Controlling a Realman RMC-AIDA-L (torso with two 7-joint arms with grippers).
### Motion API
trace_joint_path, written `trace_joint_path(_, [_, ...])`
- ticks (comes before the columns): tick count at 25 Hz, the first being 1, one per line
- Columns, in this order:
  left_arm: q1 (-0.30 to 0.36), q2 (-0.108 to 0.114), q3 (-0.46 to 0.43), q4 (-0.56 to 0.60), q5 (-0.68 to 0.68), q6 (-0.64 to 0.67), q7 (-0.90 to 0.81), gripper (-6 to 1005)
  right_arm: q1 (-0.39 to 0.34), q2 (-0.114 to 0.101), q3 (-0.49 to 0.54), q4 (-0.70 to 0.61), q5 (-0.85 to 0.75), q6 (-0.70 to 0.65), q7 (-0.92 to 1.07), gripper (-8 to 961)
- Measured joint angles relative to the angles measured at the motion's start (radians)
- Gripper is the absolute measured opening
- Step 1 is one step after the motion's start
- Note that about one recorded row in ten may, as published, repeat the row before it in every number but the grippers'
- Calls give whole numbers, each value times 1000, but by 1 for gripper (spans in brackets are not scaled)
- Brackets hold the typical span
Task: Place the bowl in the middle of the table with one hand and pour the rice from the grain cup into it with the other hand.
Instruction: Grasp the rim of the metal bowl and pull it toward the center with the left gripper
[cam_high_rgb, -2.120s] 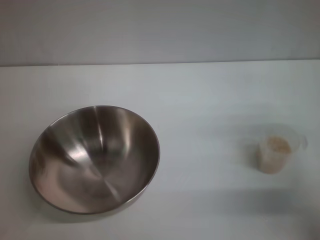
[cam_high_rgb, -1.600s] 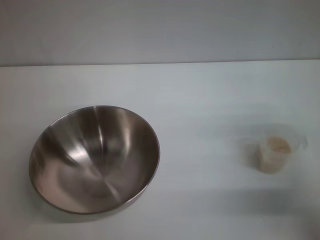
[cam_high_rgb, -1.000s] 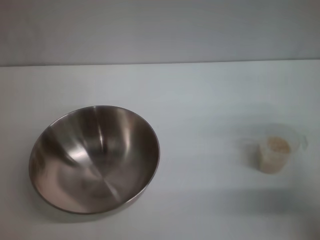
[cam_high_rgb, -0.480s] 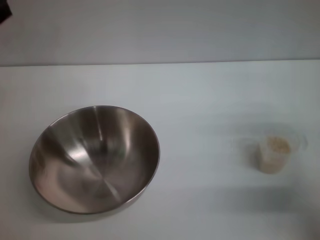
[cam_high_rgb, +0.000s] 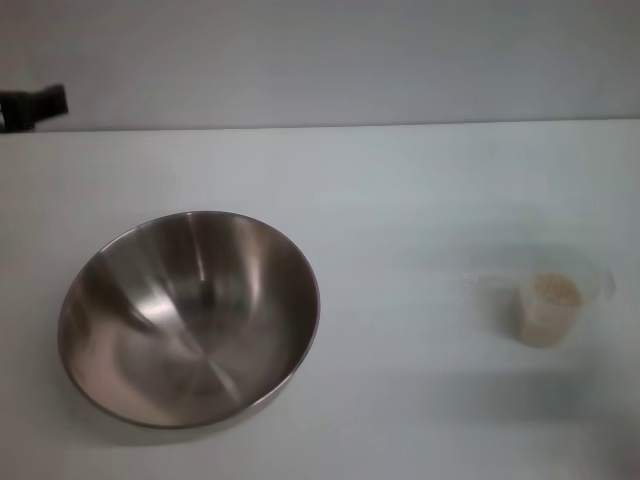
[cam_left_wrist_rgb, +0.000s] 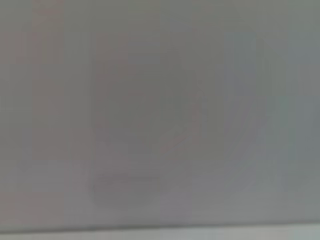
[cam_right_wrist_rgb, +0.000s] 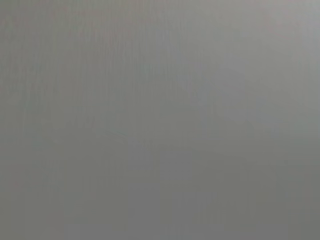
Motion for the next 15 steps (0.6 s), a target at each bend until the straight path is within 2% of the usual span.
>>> trace_joint_path(9, [-45, 0, -12, -78, -11, -314, 32, 862, 10, 0, 0, -6, 0, 0, 0, 635])
trace_joint_path(14, [-57, 1, -14, -79, -20, -381, 34, 862, 12, 0, 0, -19, 0, 0, -2, 633])
trace_joint_path(15, [-71, 1, -20, -82, -23, -445, 39, 862, 12, 0, 0, -22, 0, 0, -2, 633])
